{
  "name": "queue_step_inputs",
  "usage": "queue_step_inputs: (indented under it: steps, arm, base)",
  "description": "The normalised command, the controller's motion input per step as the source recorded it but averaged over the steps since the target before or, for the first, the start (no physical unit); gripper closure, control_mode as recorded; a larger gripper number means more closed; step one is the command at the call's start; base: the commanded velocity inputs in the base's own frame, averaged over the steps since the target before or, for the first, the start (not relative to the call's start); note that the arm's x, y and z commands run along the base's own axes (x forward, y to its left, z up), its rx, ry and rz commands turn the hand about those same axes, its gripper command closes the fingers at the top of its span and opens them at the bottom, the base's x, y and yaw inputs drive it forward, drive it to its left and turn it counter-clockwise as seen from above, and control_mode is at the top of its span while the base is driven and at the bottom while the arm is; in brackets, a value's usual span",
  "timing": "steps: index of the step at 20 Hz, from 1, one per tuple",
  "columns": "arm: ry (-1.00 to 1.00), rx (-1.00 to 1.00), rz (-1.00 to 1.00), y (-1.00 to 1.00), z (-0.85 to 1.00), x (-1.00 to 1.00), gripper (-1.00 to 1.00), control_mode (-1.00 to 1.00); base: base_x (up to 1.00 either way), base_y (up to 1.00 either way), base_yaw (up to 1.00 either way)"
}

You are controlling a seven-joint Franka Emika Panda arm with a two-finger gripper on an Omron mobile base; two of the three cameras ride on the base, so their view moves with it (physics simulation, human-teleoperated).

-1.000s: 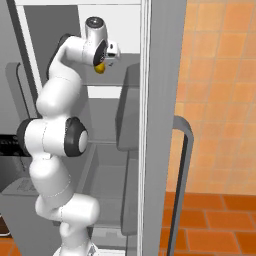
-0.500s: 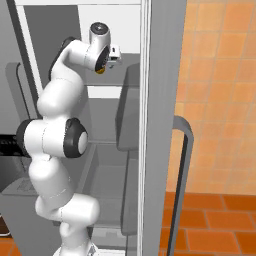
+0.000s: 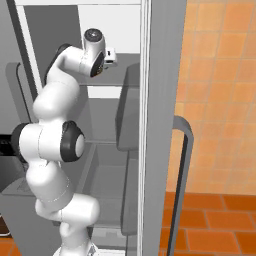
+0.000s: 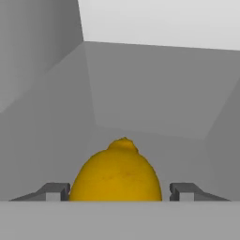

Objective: Place one lemon and one steak in each tupperware on the nearby counter, to pack two identical lunches.

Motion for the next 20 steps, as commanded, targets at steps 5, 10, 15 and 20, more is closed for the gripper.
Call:
queue_step_inputs:
  steps: [5, 10, 15, 20]
  arm:
    - [0.0, 0.0, 0.0, 0.0, 0.0, -0.01, 1.0, -1.0]
    - [-0.01, 0.0, -0.03, -0.11, 0.07, -0.5, 1.0, -1.0]
    - [-0.05, 0.0, -0.07, -0.4, 0.3, -1.0, 1.0, -1.0]
    - [0.0, 0.0, -0.03, -0.02, 0.15, -1.0, 1.0, -1.0]
  base:
    - [0.0, 0.0, 0.0]
    - [0.0, 0.0, 0.0]
    - [0.0, 0.0, 0.0]
    - [0.0, 0.0, 0.0]
